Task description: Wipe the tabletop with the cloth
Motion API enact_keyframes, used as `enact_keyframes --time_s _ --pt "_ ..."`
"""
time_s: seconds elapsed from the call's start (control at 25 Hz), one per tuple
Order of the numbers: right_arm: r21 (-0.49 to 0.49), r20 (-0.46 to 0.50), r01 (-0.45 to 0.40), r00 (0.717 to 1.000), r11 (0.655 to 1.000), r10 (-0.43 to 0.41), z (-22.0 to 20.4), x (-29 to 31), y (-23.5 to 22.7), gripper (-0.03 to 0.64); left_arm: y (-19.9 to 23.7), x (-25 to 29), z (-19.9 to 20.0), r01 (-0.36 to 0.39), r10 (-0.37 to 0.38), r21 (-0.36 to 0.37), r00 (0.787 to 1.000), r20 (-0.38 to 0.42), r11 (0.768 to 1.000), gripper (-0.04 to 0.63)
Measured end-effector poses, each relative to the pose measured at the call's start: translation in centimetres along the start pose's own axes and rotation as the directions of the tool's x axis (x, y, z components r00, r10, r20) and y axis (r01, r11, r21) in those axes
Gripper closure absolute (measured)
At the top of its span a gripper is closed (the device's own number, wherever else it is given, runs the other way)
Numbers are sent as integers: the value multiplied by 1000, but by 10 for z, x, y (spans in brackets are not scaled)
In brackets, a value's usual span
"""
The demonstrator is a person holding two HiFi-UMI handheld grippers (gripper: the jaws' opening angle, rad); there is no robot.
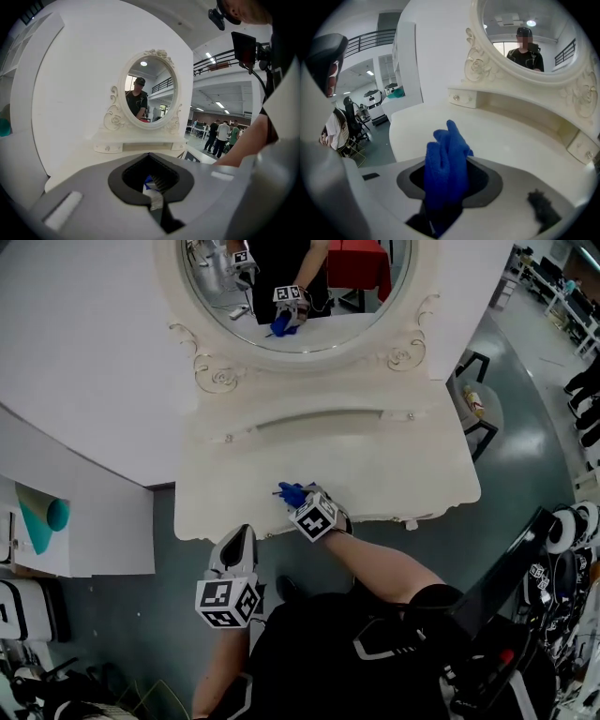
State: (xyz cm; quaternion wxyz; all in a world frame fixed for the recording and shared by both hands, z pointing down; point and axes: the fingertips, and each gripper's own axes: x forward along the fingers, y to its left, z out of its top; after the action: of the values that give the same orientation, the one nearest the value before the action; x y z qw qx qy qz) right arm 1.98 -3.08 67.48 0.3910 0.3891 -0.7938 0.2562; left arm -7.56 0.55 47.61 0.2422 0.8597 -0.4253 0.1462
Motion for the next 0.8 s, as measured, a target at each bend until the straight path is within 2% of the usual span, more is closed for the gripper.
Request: enact_keyframes --time_s 0.44,0.8 --pt "110 3 99 995 989 -100 -52 -52 -75 457 -74 51 11 139 -138 63 990 -18 988 588" --pt "168 -4 156 988 973 -157 -92 -92 -126 457 -129 85 13 220 -219 81 975 -30 972 588"
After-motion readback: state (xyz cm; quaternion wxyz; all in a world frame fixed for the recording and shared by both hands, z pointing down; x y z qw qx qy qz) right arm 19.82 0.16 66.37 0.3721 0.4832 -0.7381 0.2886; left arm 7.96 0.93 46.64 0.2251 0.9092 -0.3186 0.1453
